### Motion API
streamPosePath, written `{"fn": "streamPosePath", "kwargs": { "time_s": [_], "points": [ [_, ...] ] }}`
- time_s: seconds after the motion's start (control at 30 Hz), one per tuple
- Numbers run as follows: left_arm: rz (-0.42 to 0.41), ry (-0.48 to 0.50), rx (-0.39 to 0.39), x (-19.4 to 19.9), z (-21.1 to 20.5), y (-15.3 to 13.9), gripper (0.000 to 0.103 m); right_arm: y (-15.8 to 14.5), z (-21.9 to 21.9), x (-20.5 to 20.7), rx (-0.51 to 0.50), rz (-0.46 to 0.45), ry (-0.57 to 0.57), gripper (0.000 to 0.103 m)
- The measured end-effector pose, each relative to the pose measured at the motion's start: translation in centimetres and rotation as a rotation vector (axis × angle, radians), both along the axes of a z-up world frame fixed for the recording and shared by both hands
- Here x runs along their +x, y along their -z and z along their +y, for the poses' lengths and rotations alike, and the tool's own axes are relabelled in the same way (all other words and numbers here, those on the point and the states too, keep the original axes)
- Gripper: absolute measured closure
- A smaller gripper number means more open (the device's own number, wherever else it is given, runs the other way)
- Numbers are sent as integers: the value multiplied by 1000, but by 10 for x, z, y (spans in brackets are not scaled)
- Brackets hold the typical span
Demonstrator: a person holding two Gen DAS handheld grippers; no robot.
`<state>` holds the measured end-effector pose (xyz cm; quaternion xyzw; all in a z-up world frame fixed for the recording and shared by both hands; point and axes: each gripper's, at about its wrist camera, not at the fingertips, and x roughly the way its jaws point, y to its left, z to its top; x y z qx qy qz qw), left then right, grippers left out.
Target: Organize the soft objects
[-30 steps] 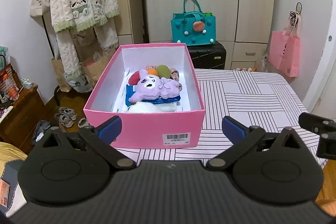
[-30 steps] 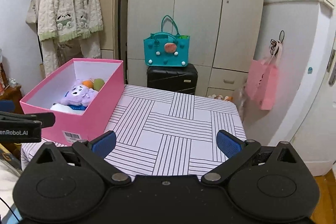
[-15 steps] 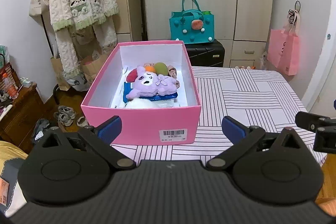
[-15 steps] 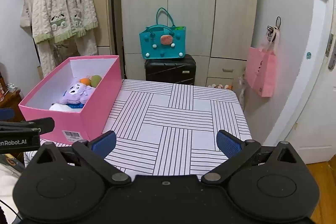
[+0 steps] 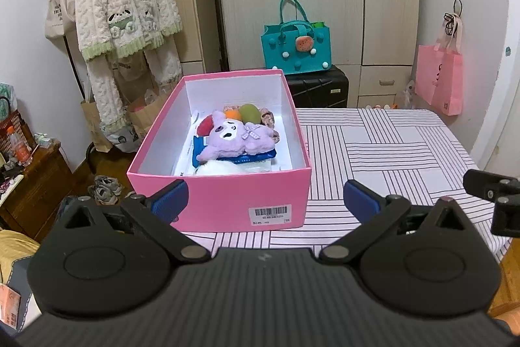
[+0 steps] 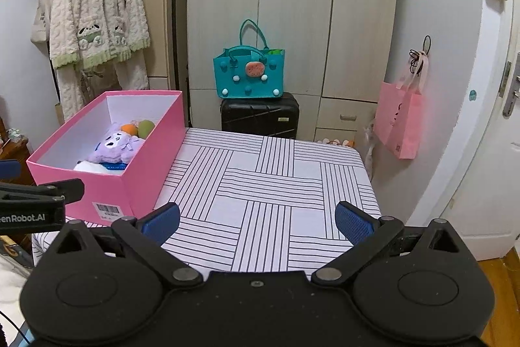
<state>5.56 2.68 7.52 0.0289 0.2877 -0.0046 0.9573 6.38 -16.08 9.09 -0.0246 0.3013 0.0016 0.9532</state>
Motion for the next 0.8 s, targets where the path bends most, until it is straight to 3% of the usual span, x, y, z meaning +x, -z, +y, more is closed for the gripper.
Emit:
{"fn": "streamPosePath", "kwargs": {
  "time_s": [0.8],
  "points": [
    [-8,-4,0,-2,0,-1,0,2,-6,0,-8,-1,32,0]
  ]
}}
